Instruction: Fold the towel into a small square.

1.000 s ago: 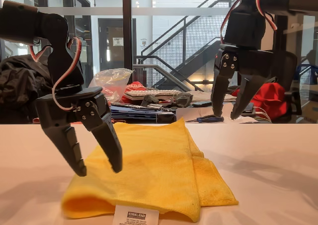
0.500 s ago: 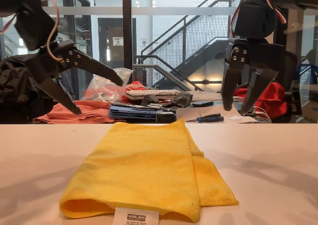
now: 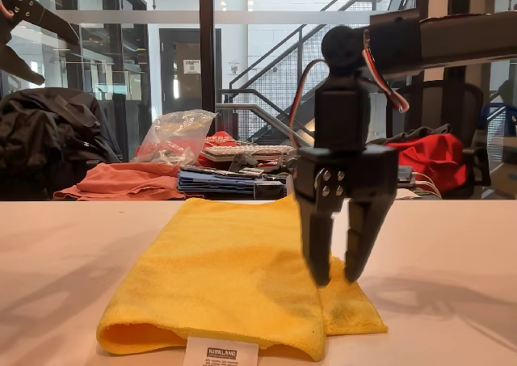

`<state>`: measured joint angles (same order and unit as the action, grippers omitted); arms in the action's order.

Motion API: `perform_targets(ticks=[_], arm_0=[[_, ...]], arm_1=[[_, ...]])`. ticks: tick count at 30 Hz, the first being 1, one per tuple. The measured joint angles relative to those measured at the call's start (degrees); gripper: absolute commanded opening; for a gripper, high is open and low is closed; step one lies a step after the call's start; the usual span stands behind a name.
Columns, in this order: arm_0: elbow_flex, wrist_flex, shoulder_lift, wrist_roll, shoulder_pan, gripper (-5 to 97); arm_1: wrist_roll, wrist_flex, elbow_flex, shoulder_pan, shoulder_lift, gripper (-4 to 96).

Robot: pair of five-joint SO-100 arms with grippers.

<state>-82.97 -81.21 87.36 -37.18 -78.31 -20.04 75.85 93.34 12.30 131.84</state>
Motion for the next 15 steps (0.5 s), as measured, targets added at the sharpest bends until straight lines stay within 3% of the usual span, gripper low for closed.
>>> perform_targets(ticks=[6, 10, 15], arm_0=[[0.09, 4.39, -2.81, 0.53, -1.49, 11], [0.00, 5.54, -5.80, 5.01, -2.81, 11], [0.00, 5.36, -7.03, 5.63, -3.78, 11]], arm_1=[[0.44, 0.09, -1.05, -0.44, 0.09, 29.1], [0.70, 0.00, -1.23, -0.70, 0.09, 29.1], [0.70, 0.09, -1.23, -0.97, 0.09, 29.1]])
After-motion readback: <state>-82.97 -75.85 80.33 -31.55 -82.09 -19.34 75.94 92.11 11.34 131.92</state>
